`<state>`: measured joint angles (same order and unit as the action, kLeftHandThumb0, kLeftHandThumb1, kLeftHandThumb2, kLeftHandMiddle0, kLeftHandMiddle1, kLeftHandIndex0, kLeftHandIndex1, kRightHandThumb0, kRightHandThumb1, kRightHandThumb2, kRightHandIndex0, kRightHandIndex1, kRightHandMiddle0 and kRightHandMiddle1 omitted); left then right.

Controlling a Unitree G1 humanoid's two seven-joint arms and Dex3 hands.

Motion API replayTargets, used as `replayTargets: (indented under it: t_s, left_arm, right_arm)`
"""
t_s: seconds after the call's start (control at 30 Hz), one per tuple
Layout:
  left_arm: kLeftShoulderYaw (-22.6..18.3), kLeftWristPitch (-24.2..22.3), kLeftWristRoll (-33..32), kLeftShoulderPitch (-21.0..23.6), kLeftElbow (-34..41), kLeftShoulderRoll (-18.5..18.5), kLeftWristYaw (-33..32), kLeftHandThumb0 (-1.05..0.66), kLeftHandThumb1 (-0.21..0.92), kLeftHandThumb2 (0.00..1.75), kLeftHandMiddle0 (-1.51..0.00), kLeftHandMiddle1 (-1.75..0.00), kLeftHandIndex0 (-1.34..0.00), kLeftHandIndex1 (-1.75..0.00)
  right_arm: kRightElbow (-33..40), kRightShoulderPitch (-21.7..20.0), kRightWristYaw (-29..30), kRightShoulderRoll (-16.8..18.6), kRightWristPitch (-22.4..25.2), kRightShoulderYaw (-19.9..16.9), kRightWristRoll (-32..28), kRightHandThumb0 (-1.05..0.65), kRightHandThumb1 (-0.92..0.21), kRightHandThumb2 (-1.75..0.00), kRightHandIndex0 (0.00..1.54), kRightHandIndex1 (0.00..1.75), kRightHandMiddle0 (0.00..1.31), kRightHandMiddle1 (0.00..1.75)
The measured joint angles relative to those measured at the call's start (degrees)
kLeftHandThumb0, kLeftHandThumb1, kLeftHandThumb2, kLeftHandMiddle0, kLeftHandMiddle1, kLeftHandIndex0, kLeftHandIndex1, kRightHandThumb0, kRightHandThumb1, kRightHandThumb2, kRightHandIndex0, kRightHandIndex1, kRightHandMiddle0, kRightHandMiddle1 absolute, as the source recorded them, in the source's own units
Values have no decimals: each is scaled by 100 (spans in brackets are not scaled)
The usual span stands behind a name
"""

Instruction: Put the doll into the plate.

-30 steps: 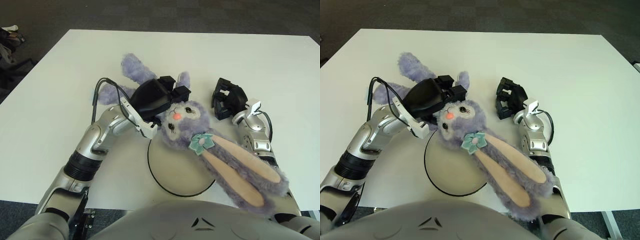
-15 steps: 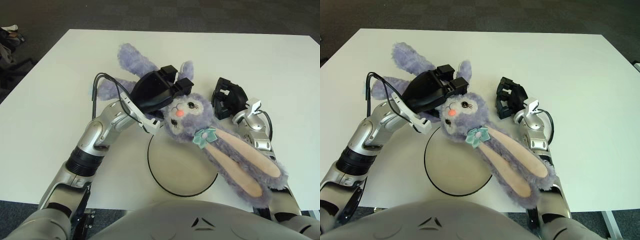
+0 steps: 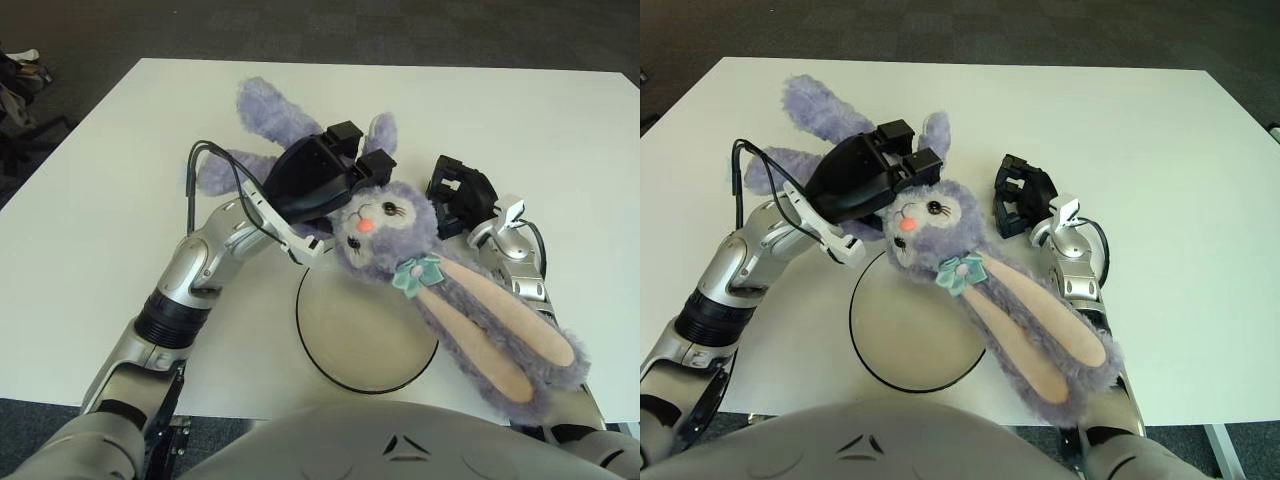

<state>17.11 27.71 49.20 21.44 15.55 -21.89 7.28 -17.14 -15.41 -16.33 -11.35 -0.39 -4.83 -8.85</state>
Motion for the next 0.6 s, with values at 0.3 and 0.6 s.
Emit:
replayTargets:
  t_s: [0.3, 0.6]
  left_arm:
    - [7, 156, -156, 170, 64, -36, 38, -1, 21, 144, -58, -175, -57, -173]
    - [54, 161, -364, 273, 274, -35, 304, -1, 19, 146, -59, -175, -59, -173]
  right_arm:
    - [17, -72, 0, -10, 252, -21, -83, -1, 5, -170, 91, 165, 66, 175]
    - [74, -106, -10, -59, 432, -16, -90, -1, 3, -167, 90, 164, 64, 175]
